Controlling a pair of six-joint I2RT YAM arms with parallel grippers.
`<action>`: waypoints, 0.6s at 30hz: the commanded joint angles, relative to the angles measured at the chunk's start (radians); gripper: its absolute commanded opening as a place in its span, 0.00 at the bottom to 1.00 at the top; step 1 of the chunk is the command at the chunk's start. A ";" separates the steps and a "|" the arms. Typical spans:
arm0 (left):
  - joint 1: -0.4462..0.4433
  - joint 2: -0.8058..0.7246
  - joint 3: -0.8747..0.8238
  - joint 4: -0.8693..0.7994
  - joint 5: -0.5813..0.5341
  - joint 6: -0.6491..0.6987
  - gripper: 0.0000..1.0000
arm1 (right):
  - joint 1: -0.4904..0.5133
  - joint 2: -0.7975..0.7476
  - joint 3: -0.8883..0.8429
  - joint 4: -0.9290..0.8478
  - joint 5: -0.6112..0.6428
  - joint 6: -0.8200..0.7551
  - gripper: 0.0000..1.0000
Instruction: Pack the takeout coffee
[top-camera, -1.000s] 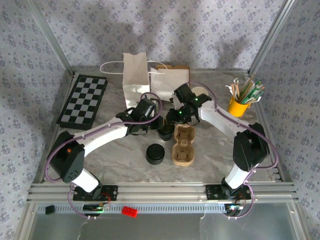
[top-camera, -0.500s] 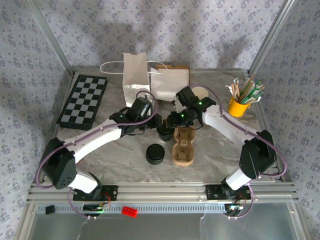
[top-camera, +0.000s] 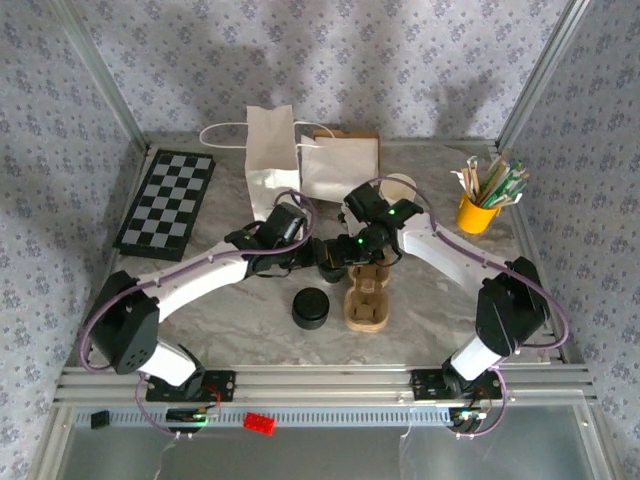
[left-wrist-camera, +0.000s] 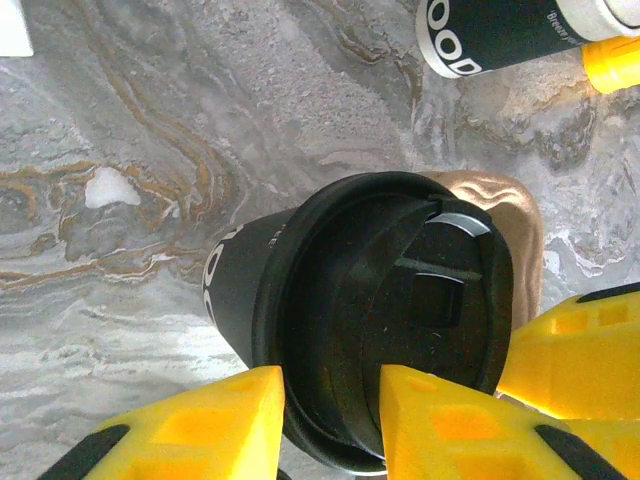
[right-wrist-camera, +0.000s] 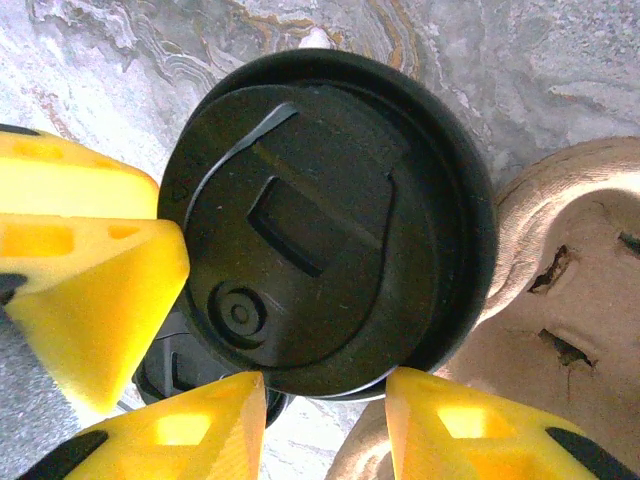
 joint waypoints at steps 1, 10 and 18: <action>-0.004 0.022 -0.008 0.042 0.036 -0.011 0.30 | 0.007 0.028 0.004 -0.011 0.012 -0.012 0.38; -0.001 0.054 -0.016 0.043 0.030 -0.008 0.26 | 0.011 0.070 -0.015 -0.027 0.044 -0.031 0.35; 0.002 0.113 0.015 0.111 0.034 0.024 0.25 | 0.003 0.088 -0.001 -0.021 0.124 -0.047 0.34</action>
